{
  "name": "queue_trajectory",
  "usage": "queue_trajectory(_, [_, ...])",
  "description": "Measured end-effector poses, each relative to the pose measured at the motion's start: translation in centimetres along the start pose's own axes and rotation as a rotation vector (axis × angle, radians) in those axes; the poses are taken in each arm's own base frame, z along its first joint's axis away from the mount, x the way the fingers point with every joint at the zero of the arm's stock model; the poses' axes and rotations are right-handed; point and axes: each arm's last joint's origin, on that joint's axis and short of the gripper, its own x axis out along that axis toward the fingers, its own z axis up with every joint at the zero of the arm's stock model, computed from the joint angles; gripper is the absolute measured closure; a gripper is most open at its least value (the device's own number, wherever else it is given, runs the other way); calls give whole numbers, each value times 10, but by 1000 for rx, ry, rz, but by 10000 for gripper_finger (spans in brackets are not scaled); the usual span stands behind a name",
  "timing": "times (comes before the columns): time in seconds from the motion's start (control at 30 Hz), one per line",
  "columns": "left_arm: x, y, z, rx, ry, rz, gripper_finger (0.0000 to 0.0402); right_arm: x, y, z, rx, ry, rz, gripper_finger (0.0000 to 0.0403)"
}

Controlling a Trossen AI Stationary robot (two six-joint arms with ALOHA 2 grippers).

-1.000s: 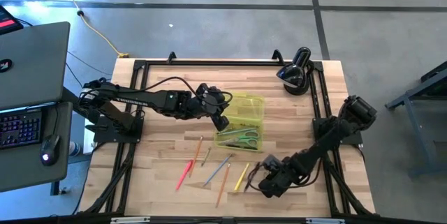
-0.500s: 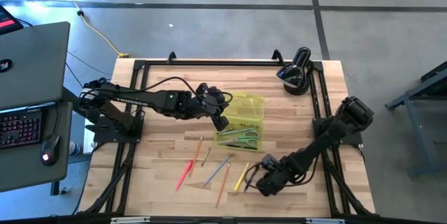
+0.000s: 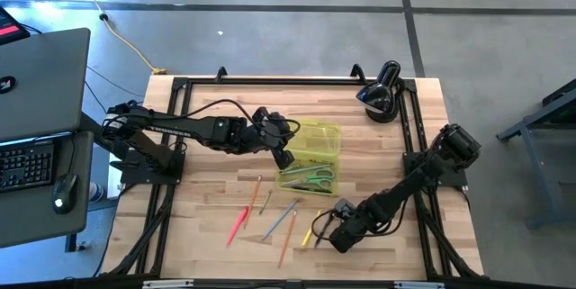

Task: Pick & place school supplies into a supply box
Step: Put the black pen into the yellow supply box

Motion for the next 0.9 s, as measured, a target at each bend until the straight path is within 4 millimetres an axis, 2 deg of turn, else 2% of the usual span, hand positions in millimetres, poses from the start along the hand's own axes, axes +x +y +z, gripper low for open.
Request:
queue_trajectory(0.37, [0, 0, -1, 6, 11, 4, 334, -2, 0, 3, -17, 14, 2, 325])
queue_trajectory(0.6, [0, 1, -2, 8, 15, 4, 334, -17, 2, 6, -33, -29, 47, 325])
queue_trajectory(0.9, [0, 0, -2, 4, 16, 2, 334, -15, 1, 3, 81, -37, 31, 325])
